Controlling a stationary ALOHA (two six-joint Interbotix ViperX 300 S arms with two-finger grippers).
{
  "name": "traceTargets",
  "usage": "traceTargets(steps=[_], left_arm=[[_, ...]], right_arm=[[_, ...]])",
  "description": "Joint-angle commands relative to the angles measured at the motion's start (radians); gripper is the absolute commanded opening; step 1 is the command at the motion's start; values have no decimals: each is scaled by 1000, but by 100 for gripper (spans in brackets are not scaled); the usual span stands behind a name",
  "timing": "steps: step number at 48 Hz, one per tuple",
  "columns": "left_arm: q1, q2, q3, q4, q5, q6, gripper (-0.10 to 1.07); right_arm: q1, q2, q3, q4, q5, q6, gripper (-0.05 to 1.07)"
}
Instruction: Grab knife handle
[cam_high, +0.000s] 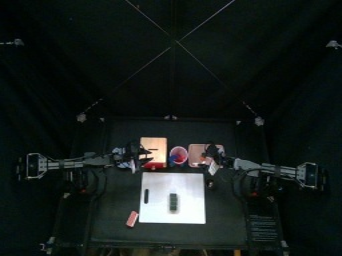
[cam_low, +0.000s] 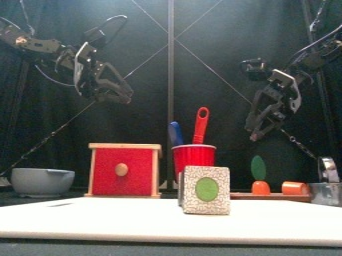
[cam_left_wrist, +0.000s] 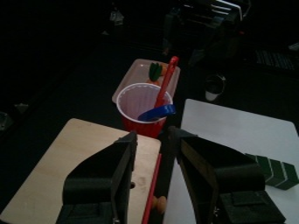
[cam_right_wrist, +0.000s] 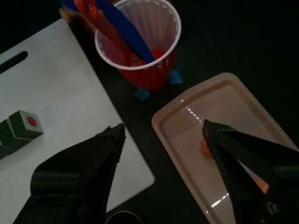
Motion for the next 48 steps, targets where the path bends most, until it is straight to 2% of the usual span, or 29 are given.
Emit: traceTargets(steps=[1, 22, 34, 48], left_arm=[[0, -5, -12, 2, -11, 2, 76], [-5, -5, -14, -2, -11, 0, 76], [-6, -5, -21, 0, -11, -3, 76], [-15, -5, -21, -11, -11, -3, 76]], right_arm=[[15, -8, -15, 11, -3, 3, 100], [86, -2, -49, 83, 26, 5, 100], [164, 14, -69, 94, 52, 5, 100], [242, 81, -106, 137, 55, 3, 100]])
